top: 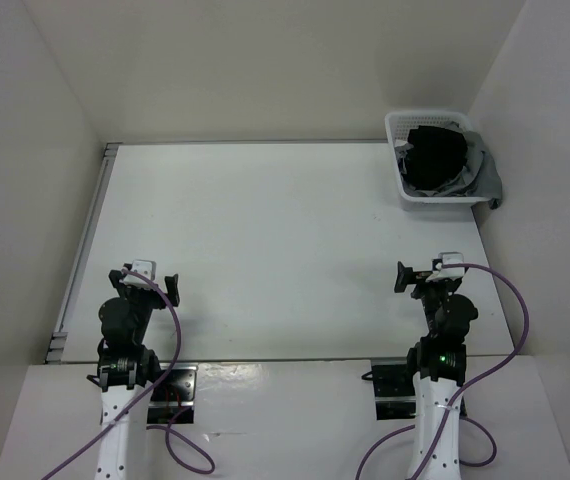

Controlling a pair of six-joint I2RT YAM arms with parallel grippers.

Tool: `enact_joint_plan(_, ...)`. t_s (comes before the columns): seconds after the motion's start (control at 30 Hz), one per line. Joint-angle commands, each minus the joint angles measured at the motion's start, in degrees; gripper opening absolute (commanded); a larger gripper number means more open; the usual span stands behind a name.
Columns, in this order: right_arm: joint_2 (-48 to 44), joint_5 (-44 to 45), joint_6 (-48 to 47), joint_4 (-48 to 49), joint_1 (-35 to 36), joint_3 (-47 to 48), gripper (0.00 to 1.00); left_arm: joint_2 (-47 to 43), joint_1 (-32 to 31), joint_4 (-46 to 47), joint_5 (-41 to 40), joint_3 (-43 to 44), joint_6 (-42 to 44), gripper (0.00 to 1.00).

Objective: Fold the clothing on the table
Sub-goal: Grab the skirt from the pile

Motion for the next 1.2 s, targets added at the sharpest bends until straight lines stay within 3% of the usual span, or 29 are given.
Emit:
enact_joint_plan(0.0,-4.5,0.0,-0.6,1.0,0.3,-3.0,0.99,-7.7,-0.3,0.9,-0.4,-2.5,0.0,1.00)
enact_joint_plan(0.37,-4.5,-0.7,-0.6,1.0,0.3,-3.0,0.99,-7.7,-0.3,0.9,-0.4,-2.5,0.0,1.00)
enact_joint_plan(0.57,-4.5,-9.6,-1.6,-0.8,0.3,5.8,0.99,-7.7,-0.3,0.9,-0.4,-2.5,0.0,1.00)
enact_joint_plan(0.67,-4.5,-8.2,-2.8,-0.8,0.3,11.2,0.99,-7.7,-0.3,1.7,5.0,0.2,5.2,1.00)
enact_joint_plan(0.7,-4.5,-6.9,-3.8,-1.5,0.3,14.2,0.99,-7.7,-0.3,5.5,8.2,0.9,8.9,1.00)
enact_joint_plan(0.8,-4.5,-1.4,1.8,0.4,0.3,18.9,0.99,-7.7,-0.3,19.5,-2.1,1.4,-1.0,1.00)
enact_joint_plan(0.87,-3.6,1.5,4.3,2.0,0.3,20.7,0.99,-6.4,-0.3,22.8,-2.1,3.6,0.9,1.00)
enact_joint_plan(0.93,0.3,2.9,4.9,-2.3,0.3,25.3,0.99,-5.4,-0.3,20.5,-2.8,6.5,3.7,1.00)
enact_joint_plan(1.0,11.9,7.1,5.7,-6.2,0.3,32.0,0.99,-1.9,-0.3,17.1,-4.2,10.4,6.2,1.00)
enact_joint_plan(1.03,20.9,8.0,5.7,-8.8,0.3,33.9,0.99,2.7,-0.3,17.0,-7.9,11.2,6.8,1.00)
enact_joint_plan(1.1,29.4,9.3,5.7,-10.8,-0.2,40.9,0.99,9.2,-0.3,19.1,-11.8,14.3,6.8,1.00)
enact_joint_plan(1.17,40.5,9.3,6.6,-13.4,-0.2,47.9,0.99,22.4,-0.3,18.5,-16.9,18.7,1.9,1.00)
